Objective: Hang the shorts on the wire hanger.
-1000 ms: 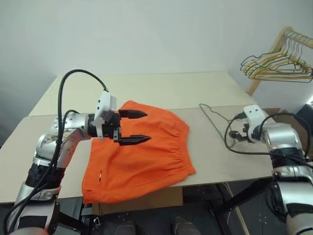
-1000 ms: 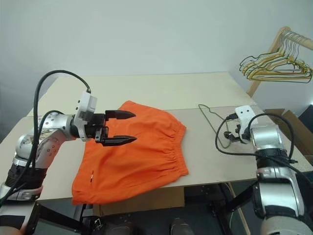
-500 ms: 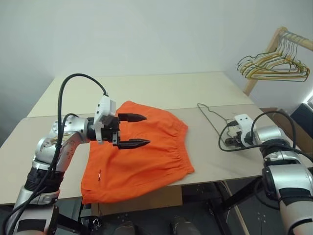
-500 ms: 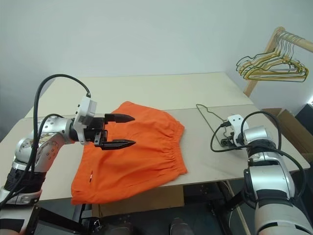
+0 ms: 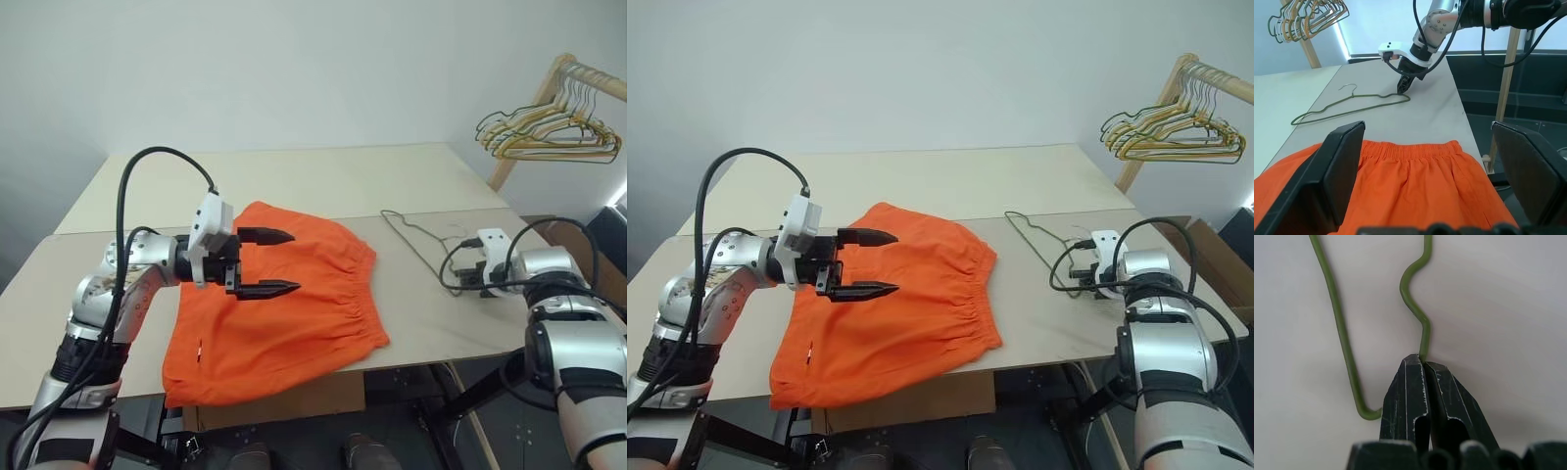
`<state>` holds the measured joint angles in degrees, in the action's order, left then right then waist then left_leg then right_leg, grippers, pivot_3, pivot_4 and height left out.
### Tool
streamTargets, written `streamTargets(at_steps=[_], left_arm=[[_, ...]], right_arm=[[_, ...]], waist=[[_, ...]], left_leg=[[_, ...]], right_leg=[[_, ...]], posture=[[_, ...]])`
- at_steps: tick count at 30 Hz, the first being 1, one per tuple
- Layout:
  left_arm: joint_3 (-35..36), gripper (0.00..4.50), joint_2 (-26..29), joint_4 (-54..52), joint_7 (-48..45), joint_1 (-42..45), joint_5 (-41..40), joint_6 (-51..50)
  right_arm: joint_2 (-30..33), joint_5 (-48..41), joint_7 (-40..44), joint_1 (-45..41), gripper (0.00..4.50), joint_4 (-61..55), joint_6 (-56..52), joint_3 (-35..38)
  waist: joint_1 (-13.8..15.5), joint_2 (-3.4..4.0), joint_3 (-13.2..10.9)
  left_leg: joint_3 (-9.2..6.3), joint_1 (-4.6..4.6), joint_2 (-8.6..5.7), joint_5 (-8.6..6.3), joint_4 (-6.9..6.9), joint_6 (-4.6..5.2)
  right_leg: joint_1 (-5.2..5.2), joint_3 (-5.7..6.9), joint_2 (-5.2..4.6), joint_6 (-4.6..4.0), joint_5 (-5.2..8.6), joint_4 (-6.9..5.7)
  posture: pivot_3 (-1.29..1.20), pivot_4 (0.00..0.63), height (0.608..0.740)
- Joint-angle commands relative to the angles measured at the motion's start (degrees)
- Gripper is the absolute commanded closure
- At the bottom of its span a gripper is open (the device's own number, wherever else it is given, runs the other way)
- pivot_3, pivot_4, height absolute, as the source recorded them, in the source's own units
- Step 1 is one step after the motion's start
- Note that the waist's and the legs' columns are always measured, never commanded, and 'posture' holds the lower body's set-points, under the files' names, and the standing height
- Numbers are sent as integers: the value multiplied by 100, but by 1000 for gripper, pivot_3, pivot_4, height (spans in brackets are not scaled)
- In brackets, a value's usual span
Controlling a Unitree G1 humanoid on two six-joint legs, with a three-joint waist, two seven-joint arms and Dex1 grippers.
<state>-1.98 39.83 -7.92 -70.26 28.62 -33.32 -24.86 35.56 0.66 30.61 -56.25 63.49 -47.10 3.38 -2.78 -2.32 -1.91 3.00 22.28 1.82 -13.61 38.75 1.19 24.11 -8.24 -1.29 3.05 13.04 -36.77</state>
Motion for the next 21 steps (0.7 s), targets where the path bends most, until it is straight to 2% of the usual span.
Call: streamTargets(at_steps=[1,4,7,10,11,14,19,21], left_arm=[[86,0,-80,33,67,218,22,72],[91,0,-142,126,117,316,69,51],[81,0,-192,239,154,433,123,61],[90,0,-236,415,174,605,199,79],[89,0,-243,472,167,648,233,104],[88,0,-258,572,128,726,268,135],[82,0,-272,519,105,677,269,139],[93,0,-270,488,105,657,260,118]], right_arm=[[47,-307,-429,-42,4473,-1485,-160,481],[4,-315,-644,613,4473,-3432,9,521],[109,-318,-467,1411,4473,-5070,552,431],[486,-34,-160,2283,4473,-6224,1370,79],[605,-22,-32,2462,4473,-6457,1291,-12],[822,-8,165,2763,4473,-6767,878,-220],[676,-207,270,2545,4473,-6169,445,-233],[502,-293,215,2248,4030,-5750,322,-189]], waist=[[-5,9,-6],[1,16,-8],[26,17,-8],[73,17,-8],[76,17,-8],[61,18,-8],[10,16,-9],[-5,16,-9]], left_leg=[[1,1,-1,0,0,0],[-3,6,1,0,-2,0],[-16,11,3,-1,-11,1],[-22,21,-1,-1,-13,1],[-20,21,-2,-2,-11,0],[-15,27,-8,-1,3,0],[-5,6,-5,0,12,0],[-5,1,-3,1,12,1]], right_leg=[[2,-2,0,3,0,0],[8,-1,2,15,7,-2],[10,10,4,14,11,1],[11,17,0,17,14,9],[11,16,-3,18,15,10],[10,15,-12,20,12,12],[-1,7,-8,16,5,3],[-2,6,-5,9,6,1]], posture=[[83,0,740],[78,0,740],[76,0,740],[75,0,740],[74,0,740],[68,0,740],[69,0,740],[72,0,740]])
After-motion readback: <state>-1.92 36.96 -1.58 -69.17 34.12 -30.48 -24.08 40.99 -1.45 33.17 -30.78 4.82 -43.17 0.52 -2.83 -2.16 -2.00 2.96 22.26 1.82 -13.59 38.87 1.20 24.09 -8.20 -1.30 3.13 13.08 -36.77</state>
